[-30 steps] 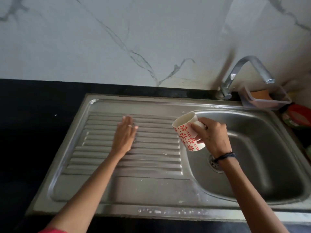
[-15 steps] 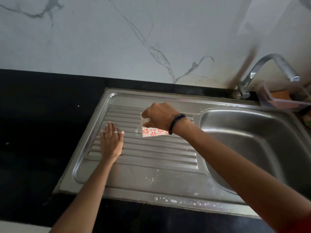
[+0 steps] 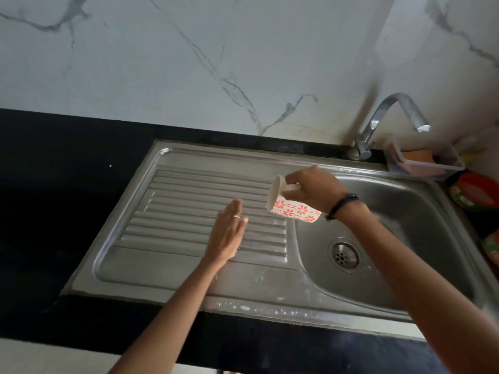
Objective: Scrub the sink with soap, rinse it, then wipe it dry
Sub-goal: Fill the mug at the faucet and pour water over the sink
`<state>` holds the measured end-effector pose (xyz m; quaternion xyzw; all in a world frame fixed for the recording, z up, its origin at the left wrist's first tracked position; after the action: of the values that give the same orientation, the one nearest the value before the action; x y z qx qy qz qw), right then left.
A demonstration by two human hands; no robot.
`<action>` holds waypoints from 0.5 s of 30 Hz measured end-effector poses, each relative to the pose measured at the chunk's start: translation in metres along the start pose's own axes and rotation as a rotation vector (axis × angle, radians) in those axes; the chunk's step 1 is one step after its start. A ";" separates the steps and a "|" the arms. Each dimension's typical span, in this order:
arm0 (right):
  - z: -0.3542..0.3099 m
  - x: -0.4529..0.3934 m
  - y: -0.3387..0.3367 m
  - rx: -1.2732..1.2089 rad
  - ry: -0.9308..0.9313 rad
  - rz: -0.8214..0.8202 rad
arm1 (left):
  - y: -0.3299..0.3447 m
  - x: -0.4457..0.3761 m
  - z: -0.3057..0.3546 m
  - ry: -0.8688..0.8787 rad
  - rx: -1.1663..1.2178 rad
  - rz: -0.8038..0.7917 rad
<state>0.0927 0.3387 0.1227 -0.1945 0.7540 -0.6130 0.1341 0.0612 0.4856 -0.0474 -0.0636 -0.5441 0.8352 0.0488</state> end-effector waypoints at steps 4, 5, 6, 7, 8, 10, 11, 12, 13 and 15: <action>0.032 0.017 0.005 -0.331 0.130 0.140 | -0.035 0.016 -0.104 -0.337 0.009 0.126; 0.035 0.021 0.008 -0.376 0.147 0.155 | -0.044 0.028 -0.133 -0.444 -0.023 0.164; 0.038 0.024 0.011 -0.413 0.159 0.167 | -0.051 0.042 -0.158 -0.532 -0.062 0.219; 0.041 0.027 0.014 -0.443 0.166 0.177 | -0.058 0.057 -0.177 -0.606 -0.091 0.248; 0.043 0.030 0.017 -0.468 0.175 0.181 | -0.062 0.069 -0.188 -0.659 -0.111 0.251; 0.049 0.036 0.020 -0.492 0.189 0.182 | -0.062 0.080 -0.190 -0.681 -0.127 0.247; 0.052 0.039 0.021 -0.494 0.196 0.182 | -0.060 0.080 -0.185 -0.687 -0.133 0.245; 0.055 0.041 0.022 -0.494 0.205 0.184 | -0.055 0.077 -0.177 -0.684 -0.132 0.229; 0.059 0.044 0.022 -0.494 0.213 0.187 | -0.047 0.072 -0.165 -0.667 -0.127 0.200; 0.064 0.049 0.020 -0.490 0.219 0.201 | -0.029 0.057 -0.131 -0.531 -0.123 0.137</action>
<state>0.0748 0.2635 0.0913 -0.0778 0.9051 -0.4135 0.0611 0.0262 0.6242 -0.0767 0.1180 -0.5818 0.7895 -0.1557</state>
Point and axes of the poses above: each hand's wrist, its own x-axis away from the middle knuckle, its own y-axis out of the palm, z = x × y, the point moved 8 cm from there along -x, towards the middle knuckle
